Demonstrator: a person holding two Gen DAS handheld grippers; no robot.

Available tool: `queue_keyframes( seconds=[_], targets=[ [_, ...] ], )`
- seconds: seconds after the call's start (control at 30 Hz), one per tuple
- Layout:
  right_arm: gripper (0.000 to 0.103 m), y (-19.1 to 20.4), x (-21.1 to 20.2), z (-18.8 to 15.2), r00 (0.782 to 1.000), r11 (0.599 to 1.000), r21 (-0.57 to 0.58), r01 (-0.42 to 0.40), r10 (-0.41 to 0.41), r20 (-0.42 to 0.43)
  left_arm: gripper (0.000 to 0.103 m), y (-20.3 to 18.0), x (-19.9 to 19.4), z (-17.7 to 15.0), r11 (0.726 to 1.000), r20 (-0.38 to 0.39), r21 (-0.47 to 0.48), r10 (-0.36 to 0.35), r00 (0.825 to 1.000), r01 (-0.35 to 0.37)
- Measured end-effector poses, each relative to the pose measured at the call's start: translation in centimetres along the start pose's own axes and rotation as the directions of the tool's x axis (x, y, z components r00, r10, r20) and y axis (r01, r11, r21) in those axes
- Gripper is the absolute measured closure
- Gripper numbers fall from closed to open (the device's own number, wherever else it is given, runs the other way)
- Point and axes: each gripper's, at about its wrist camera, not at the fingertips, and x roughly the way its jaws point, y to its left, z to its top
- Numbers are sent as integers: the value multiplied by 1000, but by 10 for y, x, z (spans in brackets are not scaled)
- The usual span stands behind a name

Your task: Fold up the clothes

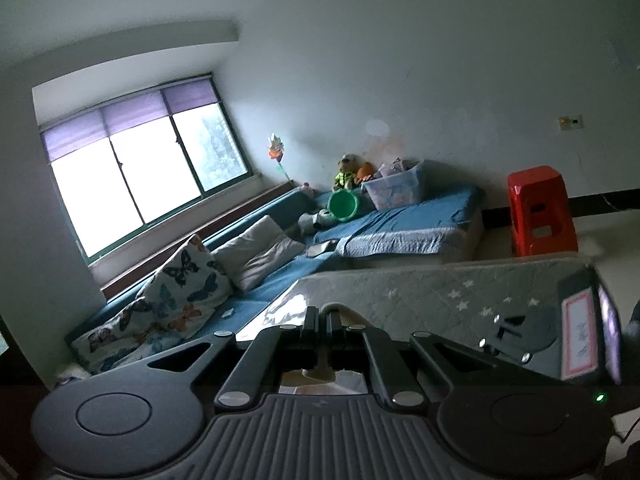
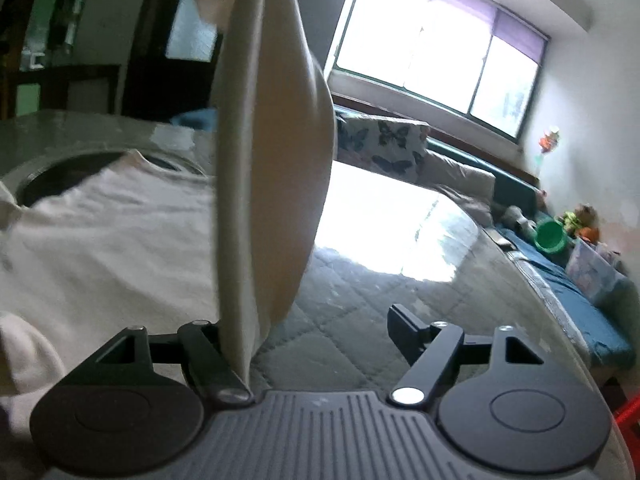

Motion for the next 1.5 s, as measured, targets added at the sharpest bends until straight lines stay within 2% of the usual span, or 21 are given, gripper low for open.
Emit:
queue_keyframes(
  seconds=[0.17,0.3,0.43,0.63,0.87,1.1,1.3,1.37,1.5],
  targets=[
    [26,-6,2,-8,1000,1000,-21,15,-15,-19,99,5,-13,-15,999,-31,-10,43,999,-43],
    [24,-8,-2,-12,1000,999,-34,10,-11,-16,99,9,-23,-36,997,-90,-36,67,994,-71],
    [23,-3,-4,-16,1000,995,-94,-11,9,-20,99,11,-31,-61,995,-151,-44,80,985,-87],
    [21,-1,-8,-17,999,984,-175,-41,40,-12,99,10,-27,-94,992,-255,-72,82,963,-103],
    [19,4,-17,-19,998,966,-249,-71,69,-15,99,4,-23,-112,993,-289,-63,73,955,-95],
    [18,-3,-24,-19,994,958,-266,-108,99,-50,96,1,-20,-125,994,-315,-55,72,946,-94],
    [18,-20,-41,-16,975,952,-224,-209,186,-121,92,-10,-23,-137,998,-337,-39,41,941,-57],
    [18,-28,-47,-15,962,946,-199,-257,229,-152,85,-12,-25,-142,998,-345,-30,37,938,-51],
    [18,-46,-56,-7,938,939,-114,-324,304,-166,80,-13,-29,-149,999,-363,-20,35,931,-45]
  ],
)
